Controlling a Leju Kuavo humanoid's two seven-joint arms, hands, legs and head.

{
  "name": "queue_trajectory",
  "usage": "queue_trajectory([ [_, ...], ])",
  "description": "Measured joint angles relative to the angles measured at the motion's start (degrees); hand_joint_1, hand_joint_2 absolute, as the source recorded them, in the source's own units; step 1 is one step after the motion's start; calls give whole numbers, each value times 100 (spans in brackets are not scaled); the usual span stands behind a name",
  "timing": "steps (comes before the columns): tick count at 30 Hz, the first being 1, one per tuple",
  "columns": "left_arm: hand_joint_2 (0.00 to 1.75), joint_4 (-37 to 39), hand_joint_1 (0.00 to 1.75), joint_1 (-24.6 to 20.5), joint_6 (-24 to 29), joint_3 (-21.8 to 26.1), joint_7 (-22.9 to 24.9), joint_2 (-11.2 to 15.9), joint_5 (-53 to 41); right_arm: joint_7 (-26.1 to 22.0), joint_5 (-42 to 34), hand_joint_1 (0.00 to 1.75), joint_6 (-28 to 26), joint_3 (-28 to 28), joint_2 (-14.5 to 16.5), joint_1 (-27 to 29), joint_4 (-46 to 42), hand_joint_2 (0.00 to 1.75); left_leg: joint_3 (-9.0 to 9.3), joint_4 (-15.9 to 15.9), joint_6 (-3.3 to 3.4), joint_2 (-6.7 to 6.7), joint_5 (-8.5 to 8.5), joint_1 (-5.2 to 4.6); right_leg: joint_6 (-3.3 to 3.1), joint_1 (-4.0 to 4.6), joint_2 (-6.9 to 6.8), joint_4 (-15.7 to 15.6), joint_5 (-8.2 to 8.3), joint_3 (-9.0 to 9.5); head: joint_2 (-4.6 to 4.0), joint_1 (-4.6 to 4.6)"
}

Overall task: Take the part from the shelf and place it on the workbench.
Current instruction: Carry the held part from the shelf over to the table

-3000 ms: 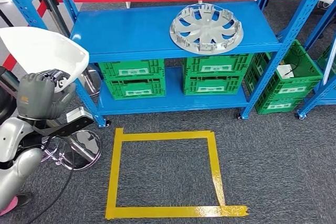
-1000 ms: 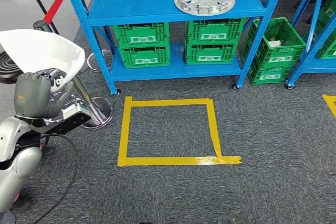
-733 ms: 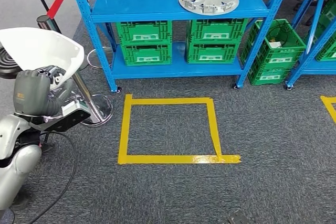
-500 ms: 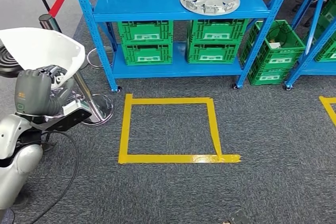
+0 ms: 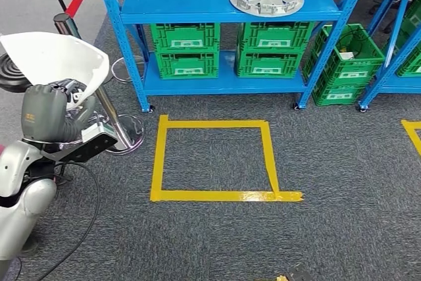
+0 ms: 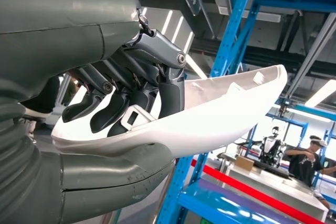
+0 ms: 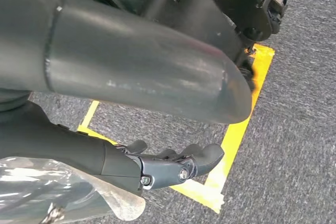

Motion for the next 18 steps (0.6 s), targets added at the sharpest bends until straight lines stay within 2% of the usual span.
queue_trajectory([
  [2, 175, 0, 173, -9, 0, 1, 2, -7, 0, 0, 8, 0, 0, -20, 0, -6, -1, 0, -24, 25, -53, -2, 17, -17, -38, 9, 3, -719, 224, 391, 0, -2],
  [3, 175, 0, 173, -14, 0, 1, 2, -12, -1, 1, 10, 0, 0, -26, 0, -6, -1, 0, -40, 36, -86, -3, 31, -23, -60, 17, 7, -863, 247, 466, 0, -4],
  [6, 175, 0, 173, -20, 0, 0, 2, -21, -2, 4, 13, 0, -2, -32, 0, 16, -3, 0, -75, 63, -180, -8, 52, -8, -152, 31, 11, -876, 288, 454, 0, -8],
  [7, 175, 0, 173, -21, 0, 0, 2, -20, -2, 5, 14, 0, -8, -34, 0, 22, -7, 0, -108, 137, -215, -12, -17, 0, -191, 24, 8, -880, 311, 445, 0, -11],
  [8, 175, 0, 173, -22, 0, 0, 2, -18, -1, 9, 15, 0, -17, -37, 0, 23, -14, 0, -182, 321, -252, -16, -157, 11, -228, 14, 4, -889, 335, 432, 0, -11],
  [11, 175, 4, 173, -9, 0, -2, 4, -19, -1, 44, 36, 0, -42, -48, 0, 41, -31, 0, -605, 1432, -343, -22, -774, 48, -286, 10, -2, -890, 377, 377, 0, -15],
  [12, 175, 6, 173, 2, 0, -4, 5, -20, -1, 64, 47, 0, -46, -53, 0, 55, -31, 0, -695, 1712, -355, -22, -877, 58, -290, 12, -2, -887, 385, 364, 0, -15],
  [13, 175, 8, 173, 10, 0, -5, 5, -20, -1, 83, 57, 0, -51, -61, 0, 71, -31, 0, -689, 1789, -358, -21, -868, 65, -290, 14, -2, -882, 390, 355, 0, -15],
  [14, 175, 8, 173, 15, 0, -5, 6, -20, -1, 96, 63, 0, -55, -71, 0, 82, -32, 0, -565, 1611, -352, -21, -746, 69, -286, 14, -1, -876, 394, 353, 0, -16],
  [16, 175, 9, 173, 13, 0, -5, 6, -19, -1, 105, 67, 0, -62, -89, 0, 90, -40, 0, -104, 794, -313, -22, -384, 68, -275, 17, 3, -865, 394, 359, 0, -15],
  [17, 175, 9, 173, 8, 0, -4, 6, -19, -1, 105, 67, 0, -63, -95, 0, 89, -46, 0, 96, 403, -289, -23, -271, 60, -260, 27, 7, -855, 396, 350, 0, -14],
  [18, 175, 9, 173, 5, 1, -4, 6, -19, -1, 107, 68, 0, -63, -102, 0, 90, -54, 0, 206, 166, -266, -24, -226, 51, -237, 35, 8, -848, 403, 331, 0, -11],
])
